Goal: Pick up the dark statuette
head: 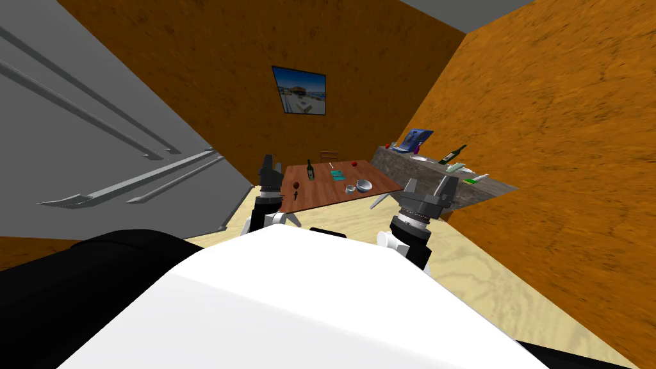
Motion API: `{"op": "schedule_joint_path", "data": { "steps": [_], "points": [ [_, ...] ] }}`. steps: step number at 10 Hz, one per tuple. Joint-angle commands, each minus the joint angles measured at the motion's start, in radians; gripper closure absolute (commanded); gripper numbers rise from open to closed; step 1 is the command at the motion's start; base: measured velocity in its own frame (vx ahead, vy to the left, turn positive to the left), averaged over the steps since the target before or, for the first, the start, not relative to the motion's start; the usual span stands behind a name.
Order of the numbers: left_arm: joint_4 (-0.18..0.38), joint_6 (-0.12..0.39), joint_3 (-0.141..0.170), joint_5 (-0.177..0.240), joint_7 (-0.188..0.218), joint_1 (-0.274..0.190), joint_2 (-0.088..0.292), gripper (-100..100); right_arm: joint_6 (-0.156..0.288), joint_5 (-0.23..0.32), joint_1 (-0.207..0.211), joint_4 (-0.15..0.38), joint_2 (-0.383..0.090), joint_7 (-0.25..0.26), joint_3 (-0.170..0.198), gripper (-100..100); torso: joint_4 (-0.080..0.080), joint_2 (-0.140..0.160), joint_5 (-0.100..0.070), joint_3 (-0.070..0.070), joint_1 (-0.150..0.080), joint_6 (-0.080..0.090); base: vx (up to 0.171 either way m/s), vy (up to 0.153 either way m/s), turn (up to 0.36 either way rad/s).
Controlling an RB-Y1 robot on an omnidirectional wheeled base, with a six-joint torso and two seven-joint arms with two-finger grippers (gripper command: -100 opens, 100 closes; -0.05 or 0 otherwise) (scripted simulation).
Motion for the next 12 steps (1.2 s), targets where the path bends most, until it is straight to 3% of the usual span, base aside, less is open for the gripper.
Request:
{"op": "schedule_joint_path", "data": {
  "steps": [1, 6, 12],
  "points": [
    [0.008, 0.005, 0.008, 0.001, 0.002, 0.012, 0.03, -100, 0.0, 0.0, 0.0, 0.0, 0.0, 0.0, 0.0, 0, 0.0, 0.0, 0.0, 0.0, 0.0, 0.0, -0.005, 0.015, -0.054],
    [0.072, 0.044, 0.06, 0.012, 0.014, 0.096, 0.126, -100, 0.0, 0.0, 0.0, 0.0, 0.0, 0.0, 0.0, 0, 0.0, 0.002, 0.001, 0.001, 0.005, 0.0, -0.023, 0.056, -0.148],
    [0.202, 0.143, 0.153, 0.045, 0.043, 0.25, 0.18, -100, 0.0, 0.0, 0.0, 0.0, 0.0, 0.0, 0.0, 0, 0.001, 0.002, 0.001, 0.001, 0.006, 0.0, -0.033, 0.075, -0.268]
  ]
}}
